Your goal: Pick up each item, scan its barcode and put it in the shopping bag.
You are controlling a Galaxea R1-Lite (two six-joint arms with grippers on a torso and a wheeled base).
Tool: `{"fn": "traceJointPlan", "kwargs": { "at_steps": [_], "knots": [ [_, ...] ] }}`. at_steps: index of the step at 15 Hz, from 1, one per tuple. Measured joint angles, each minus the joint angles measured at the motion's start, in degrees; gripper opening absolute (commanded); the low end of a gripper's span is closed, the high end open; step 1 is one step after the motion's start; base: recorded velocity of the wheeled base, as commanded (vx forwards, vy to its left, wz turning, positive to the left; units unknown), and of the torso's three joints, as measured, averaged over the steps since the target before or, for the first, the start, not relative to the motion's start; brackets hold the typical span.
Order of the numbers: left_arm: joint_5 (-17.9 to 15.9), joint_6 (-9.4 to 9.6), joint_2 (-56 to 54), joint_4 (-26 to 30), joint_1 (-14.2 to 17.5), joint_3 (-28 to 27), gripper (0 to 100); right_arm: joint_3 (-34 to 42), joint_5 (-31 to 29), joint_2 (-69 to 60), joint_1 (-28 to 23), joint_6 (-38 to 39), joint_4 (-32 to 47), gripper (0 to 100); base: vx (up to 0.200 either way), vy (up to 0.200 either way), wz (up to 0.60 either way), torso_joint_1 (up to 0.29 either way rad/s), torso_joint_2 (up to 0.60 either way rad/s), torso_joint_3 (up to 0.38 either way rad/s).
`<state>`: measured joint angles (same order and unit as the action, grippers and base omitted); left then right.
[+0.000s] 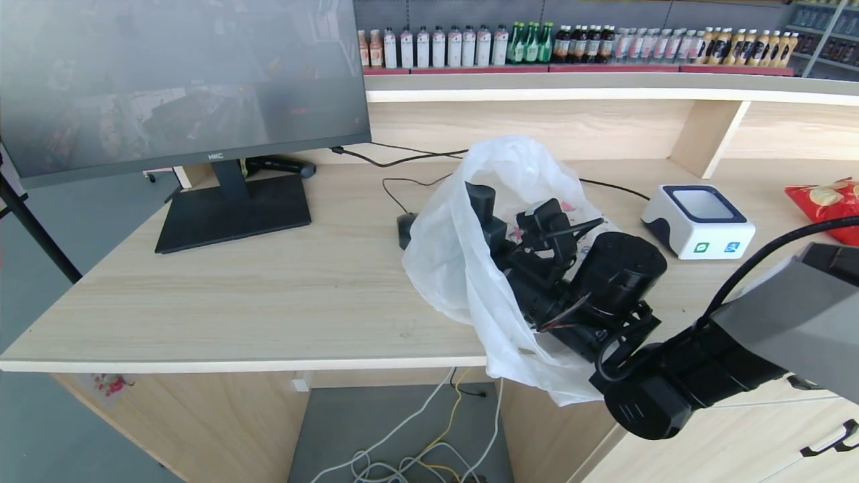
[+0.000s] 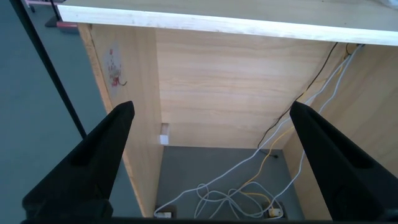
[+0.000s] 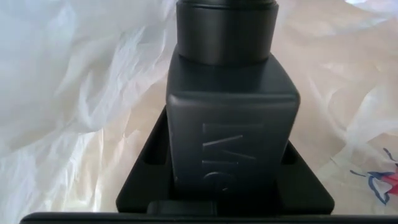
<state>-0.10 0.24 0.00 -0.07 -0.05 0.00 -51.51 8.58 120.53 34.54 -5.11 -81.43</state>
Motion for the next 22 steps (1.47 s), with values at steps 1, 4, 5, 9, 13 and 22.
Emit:
{"fn": "traceJointPlan", "kwargs": {
  "at_steps": [1, 4, 5, 9, 13, 22],
  "knots": [
    [0.0, 0.02, 0.0, 0.0, 0.0, 0.0, 100, 0.6, 0.0, 0.1, 0.0, 0.0, -0.2, 0, 0.000, 0.000, 0.00, 0.000, 0.00, 0.000],
    [0.0, 0.00, 0.0, 0.0, 0.0, 0.0, 100, 2.0, 0.0, 0.3, -0.2, 0.5, -1.5, 0, 0.000, 0.000, 0.00, 0.000, 0.00, 0.000],
    [0.0, 0.00, 0.0, 0.0, 0.0, 0.0, 100, 2.3, 0.0, 0.4, -0.5, 0.5, -1.6, 0, 0.000, 0.000, 0.00, 0.000, 0.00, 0.000],
    [0.0, 0.02, 0.0, 0.0, 0.0, 0.0, 100, 3.4, 0.1, 0.4, -1.3, 0.6, -2.3, 0, 0.000, 0.000, 0.00, 0.000, 0.00, 0.000],
    [0.0, 0.02, 0.0, 0.0, 0.0, 0.0, 100, 4.2, 0.0, 0.3, -1.3, 0.6, -2.4, 0, 0.000, 0.000, 0.00, 0.000, 0.00, 0.000],
    [0.0, 0.02, 0.0, 0.0, 0.0, 0.0, 100, 4.0, 0.0, -0.6, -2.8, 2.3, -2.0, 100, 0.000, 0.000, 0.00, 0.000, 0.00, 0.000]
  ]
}}
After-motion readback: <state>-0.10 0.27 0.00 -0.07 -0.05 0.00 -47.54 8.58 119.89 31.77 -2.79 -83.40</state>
